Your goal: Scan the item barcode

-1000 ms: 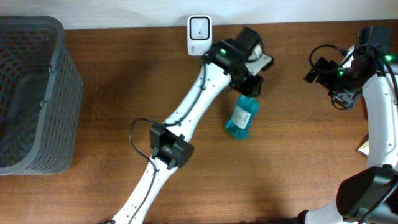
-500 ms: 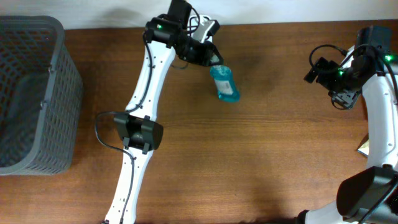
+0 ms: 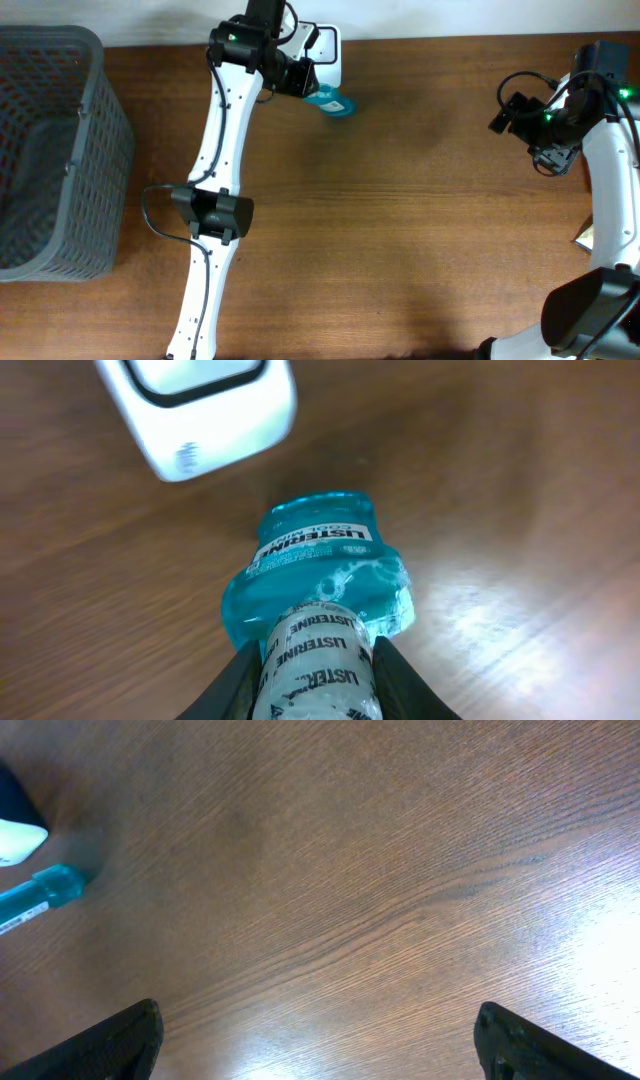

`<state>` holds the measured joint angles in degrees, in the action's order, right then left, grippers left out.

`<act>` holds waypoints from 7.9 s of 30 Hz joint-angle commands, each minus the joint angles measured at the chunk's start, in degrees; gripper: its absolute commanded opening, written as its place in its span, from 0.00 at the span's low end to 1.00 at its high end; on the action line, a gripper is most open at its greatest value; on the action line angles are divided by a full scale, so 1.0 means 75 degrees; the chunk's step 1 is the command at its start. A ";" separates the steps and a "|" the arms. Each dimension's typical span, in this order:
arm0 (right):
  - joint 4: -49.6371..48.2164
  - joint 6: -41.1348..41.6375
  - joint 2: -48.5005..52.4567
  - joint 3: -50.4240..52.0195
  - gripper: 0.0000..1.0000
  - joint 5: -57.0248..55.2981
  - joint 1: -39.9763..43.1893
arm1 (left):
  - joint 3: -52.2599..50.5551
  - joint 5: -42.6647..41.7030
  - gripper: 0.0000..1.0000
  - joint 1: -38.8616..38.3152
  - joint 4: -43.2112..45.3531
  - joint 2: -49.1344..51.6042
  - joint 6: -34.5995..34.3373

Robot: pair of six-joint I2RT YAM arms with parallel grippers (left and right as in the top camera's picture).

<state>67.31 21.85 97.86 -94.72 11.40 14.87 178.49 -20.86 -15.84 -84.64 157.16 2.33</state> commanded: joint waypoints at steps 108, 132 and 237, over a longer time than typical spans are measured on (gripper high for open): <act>-0.0003 -0.0055 0.0000 -0.0050 0.99 -0.0128 0.0020 | -0.0294 0.4307 0.99 -0.2602 -0.1067 -0.0828 -0.6604; -0.0003 -0.0058 0.0000 -0.0050 0.99 -0.0128 0.0020 | -0.0294 0.4150 0.40 -0.2675 -0.1072 -0.0283 -0.6816; -0.0003 -0.0055 0.0000 -0.0050 0.99 -0.0128 0.0020 | 0.0172 0.1606 0.63 -0.0580 -0.0766 -0.1979 0.1629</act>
<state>67.31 21.82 97.86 -94.72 11.40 14.87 178.52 -13.63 -23.68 -90.56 149.25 26.57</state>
